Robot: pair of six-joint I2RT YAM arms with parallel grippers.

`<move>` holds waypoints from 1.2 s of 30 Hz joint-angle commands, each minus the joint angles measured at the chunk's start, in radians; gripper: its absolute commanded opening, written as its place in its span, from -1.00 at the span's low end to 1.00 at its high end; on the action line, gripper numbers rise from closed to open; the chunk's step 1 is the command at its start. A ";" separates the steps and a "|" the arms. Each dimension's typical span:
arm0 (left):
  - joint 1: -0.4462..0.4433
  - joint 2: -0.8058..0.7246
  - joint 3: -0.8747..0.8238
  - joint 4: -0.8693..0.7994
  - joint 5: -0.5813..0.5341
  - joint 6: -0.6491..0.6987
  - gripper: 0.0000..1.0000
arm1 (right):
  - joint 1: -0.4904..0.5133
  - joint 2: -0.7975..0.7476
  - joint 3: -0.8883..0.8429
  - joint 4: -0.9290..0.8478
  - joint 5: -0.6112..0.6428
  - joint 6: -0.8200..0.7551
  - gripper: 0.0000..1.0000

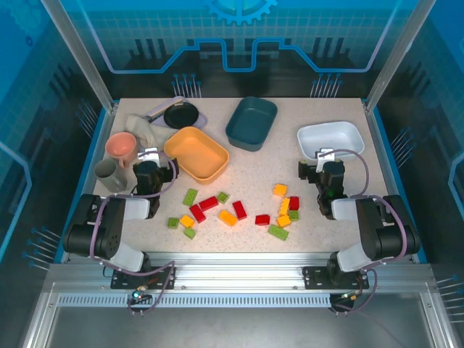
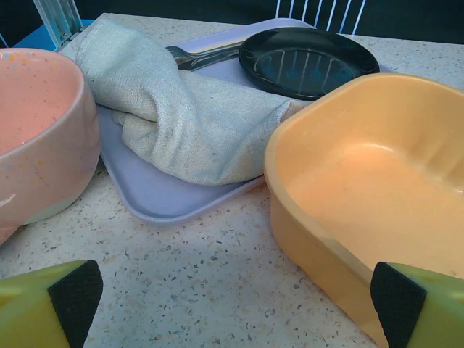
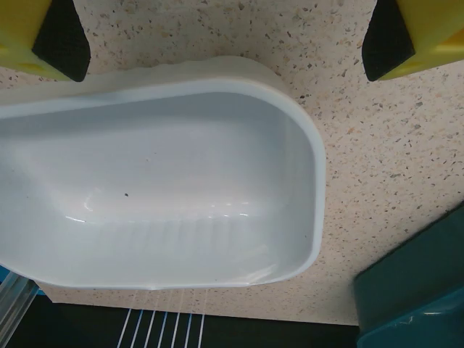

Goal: Sort the legos into containers by color

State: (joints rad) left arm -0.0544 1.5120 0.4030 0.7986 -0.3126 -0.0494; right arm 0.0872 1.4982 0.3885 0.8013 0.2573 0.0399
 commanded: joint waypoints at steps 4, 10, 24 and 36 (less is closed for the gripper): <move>0.005 0.003 -0.010 0.030 0.006 0.000 0.98 | 0.007 0.005 0.016 0.010 0.000 -0.009 1.00; 0.005 0.003 -0.010 0.030 0.005 0.000 0.98 | 0.007 0.005 0.014 0.010 0.000 -0.009 1.00; -0.075 -0.164 0.125 -0.311 -0.123 0.051 0.98 | 0.096 -0.163 0.179 -0.360 0.153 -0.051 1.00; -0.125 -0.147 0.950 -1.472 0.003 -0.797 0.98 | -0.039 -0.094 1.006 -1.453 -0.096 0.683 1.00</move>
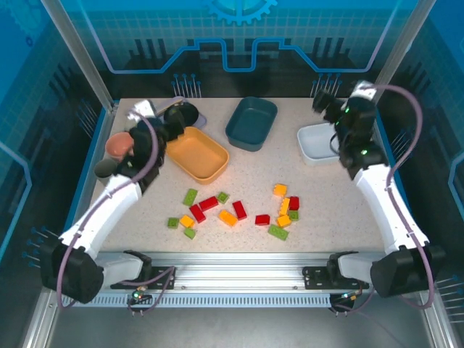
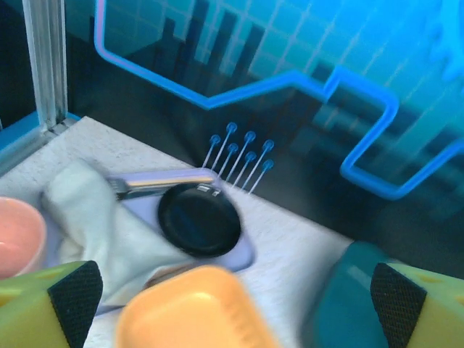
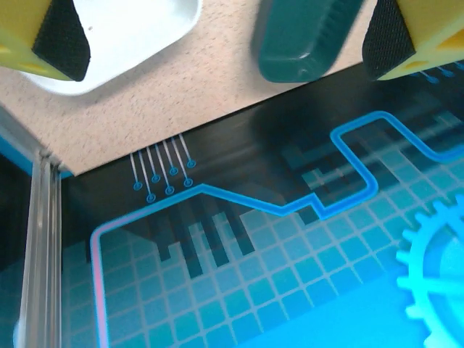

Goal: Sort the legos into containers by color

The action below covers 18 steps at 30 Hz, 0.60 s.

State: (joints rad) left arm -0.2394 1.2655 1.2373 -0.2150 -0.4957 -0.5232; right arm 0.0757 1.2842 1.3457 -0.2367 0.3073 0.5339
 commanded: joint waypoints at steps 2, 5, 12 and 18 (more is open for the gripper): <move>0.071 0.184 0.216 -0.524 0.295 -0.338 0.97 | -0.016 0.138 0.081 -0.395 -0.226 0.145 1.00; 0.069 0.269 0.307 -0.534 0.445 -0.294 0.82 | 0.018 0.149 0.121 -0.401 -0.228 0.106 0.99; 0.068 0.463 0.441 -0.510 0.618 -0.306 0.26 | -0.014 0.211 0.081 -0.326 -0.354 0.190 1.00; 0.048 0.679 0.638 -0.570 0.629 -0.258 -0.03 | 0.042 0.355 0.212 -0.390 -0.402 0.119 0.48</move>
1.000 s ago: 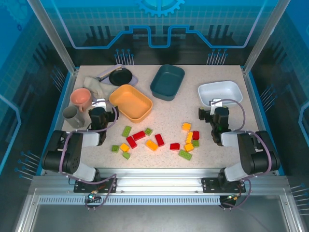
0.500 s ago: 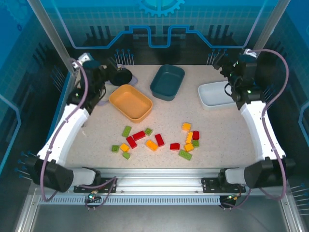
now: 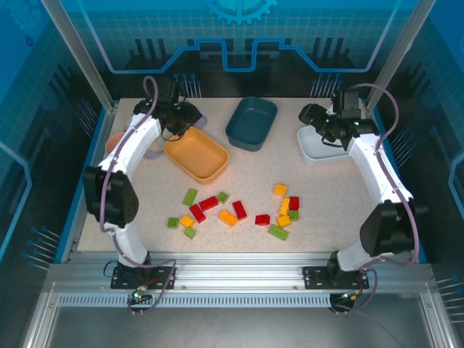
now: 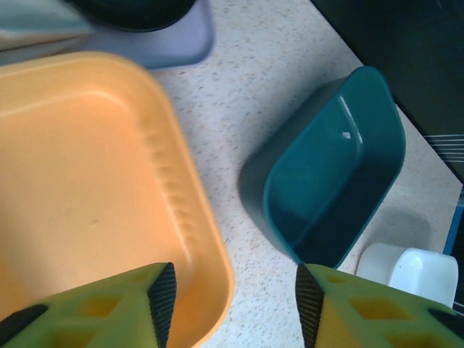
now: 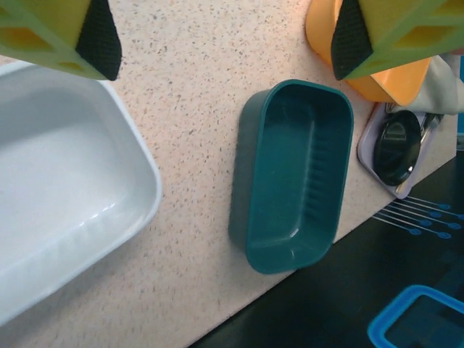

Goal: Sort the legos into containers by color

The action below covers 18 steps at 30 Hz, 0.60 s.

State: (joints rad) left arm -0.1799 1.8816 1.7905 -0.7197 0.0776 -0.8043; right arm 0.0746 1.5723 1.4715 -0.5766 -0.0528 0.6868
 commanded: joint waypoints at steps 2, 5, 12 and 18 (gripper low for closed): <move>-0.011 0.104 0.105 -0.078 0.060 0.004 -0.04 | 0.087 0.141 0.168 -0.111 -0.014 -0.069 0.32; -0.020 0.135 0.093 -0.054 0.083 -0.024 -0.04 | 0.137 0.262 0.258 -0.150 -0.013 -0.079 0.21; -0.044 0.130 0.051 -0.081 0.077 -0.003 0.01 | 0.191 0.560 0.510 -0.246 -0.016 -0.059 0.12; -0.044 0.135 0.027 -0.105 0.077 0.019 0.11 | 0.217 0.782 0.751 -0.349 -0.018 -0.076 0.02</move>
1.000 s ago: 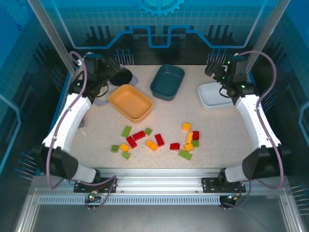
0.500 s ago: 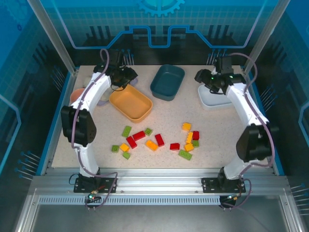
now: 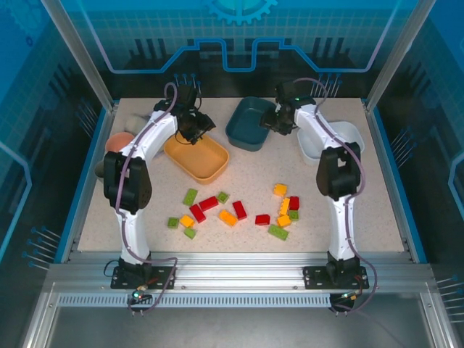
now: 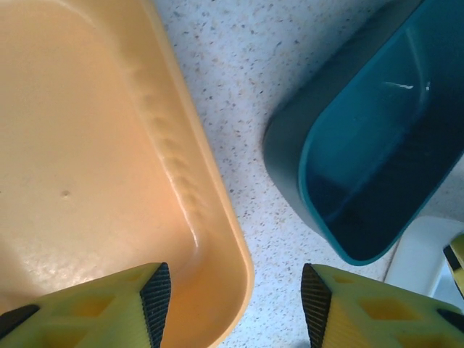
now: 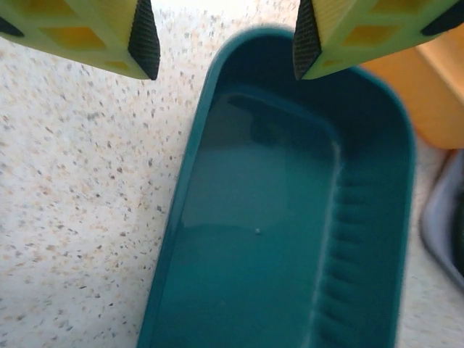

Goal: Sort the legos into containers by color

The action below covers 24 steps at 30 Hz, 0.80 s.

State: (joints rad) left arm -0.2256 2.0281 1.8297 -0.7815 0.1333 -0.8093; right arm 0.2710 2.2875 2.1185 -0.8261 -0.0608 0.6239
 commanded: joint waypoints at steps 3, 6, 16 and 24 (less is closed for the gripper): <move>0.002 -0.003 -0.018 -0.048 0.021 0.028 0.16 | 0.021 0.136 0.180 -0.142 -0.001 -0.006 -0.08; 0.002 0.012 -0.014 -0.048 0.025 0.031 0.19 | 0.022 0.188 0.234 -0.173 0.012 -0.004 -0.17; 0.002 0.113 0.081 -0.080 0.022 0.085 0.18 | 0.022 0.214 0.250 -0.228 0.079 -0.044 -0.78; 0.000 0.229 0.219 -0.139 -0.035 0.185 0.13 | 0.019 0.073 0.101 -0.247 0.167 -0.151 -1.00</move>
State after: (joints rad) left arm -0.2256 2.2185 1.9903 -0.8665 0.1249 -0.6926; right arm 0.2848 2.4443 2.2677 -1.0237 0.0505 0.5350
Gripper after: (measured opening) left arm 0.568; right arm 0.054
